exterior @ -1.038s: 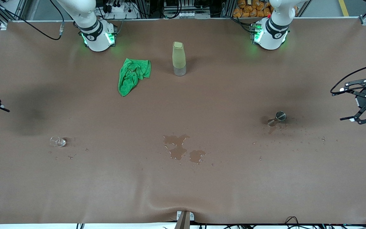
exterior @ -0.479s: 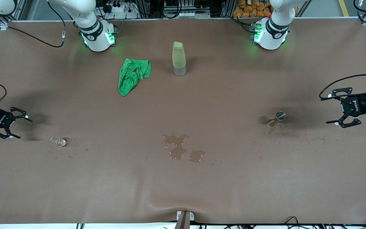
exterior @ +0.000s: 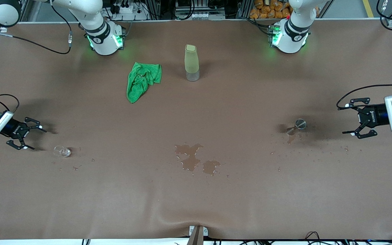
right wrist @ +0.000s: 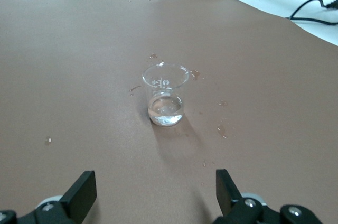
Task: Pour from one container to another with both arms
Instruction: 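Grasp the beaker with the right gripper while the left gripper grasps the jigger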
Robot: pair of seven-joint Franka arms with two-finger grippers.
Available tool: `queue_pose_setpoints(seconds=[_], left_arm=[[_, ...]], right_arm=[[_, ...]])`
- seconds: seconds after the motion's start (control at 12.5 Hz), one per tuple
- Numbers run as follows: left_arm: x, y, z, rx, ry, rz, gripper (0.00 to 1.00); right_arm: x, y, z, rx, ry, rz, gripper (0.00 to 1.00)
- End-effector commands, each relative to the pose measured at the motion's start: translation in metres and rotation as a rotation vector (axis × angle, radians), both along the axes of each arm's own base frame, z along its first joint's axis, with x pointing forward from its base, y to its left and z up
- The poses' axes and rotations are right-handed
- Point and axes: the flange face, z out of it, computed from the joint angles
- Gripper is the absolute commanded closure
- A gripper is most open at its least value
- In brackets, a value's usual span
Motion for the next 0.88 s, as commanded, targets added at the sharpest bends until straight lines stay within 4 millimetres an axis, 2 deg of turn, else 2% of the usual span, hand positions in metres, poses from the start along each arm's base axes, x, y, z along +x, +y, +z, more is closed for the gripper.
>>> queue_pose_setpoints(seconds=[0.0,0.08,0.16,0.48,0.8], left_arm=[[0.002,0.005,-0.013,-0.013,-0.053,0.016,0.0],[-0.004,0.009,-0.026,-0.034,-0.082,0.025,0.0],[-0.004,0.008,-0.048,-0.075,-0.106,0.028,0.0],[-0.01,0.004,-0.106,-0.165,-0.172,0.03,0.0],[-0.019,0.0,-0.145,-0.198,-0.221,0.058,0.0]], right_arm=[[0.005,0.01,-0.013,0.035,-0.058,0.025,0.0],[0.006,0.015,-0.016,0.051,-0.062,0.034,0.0],[0.004,0.02,-0.023,0.068,-0.069,0.053,0.0],[0.002,0.031,-0.046,0.14,-0.146,0.032,0.0],[0.012,0.042,-0.05,0.172,-0.16,-0.01,0.0]])
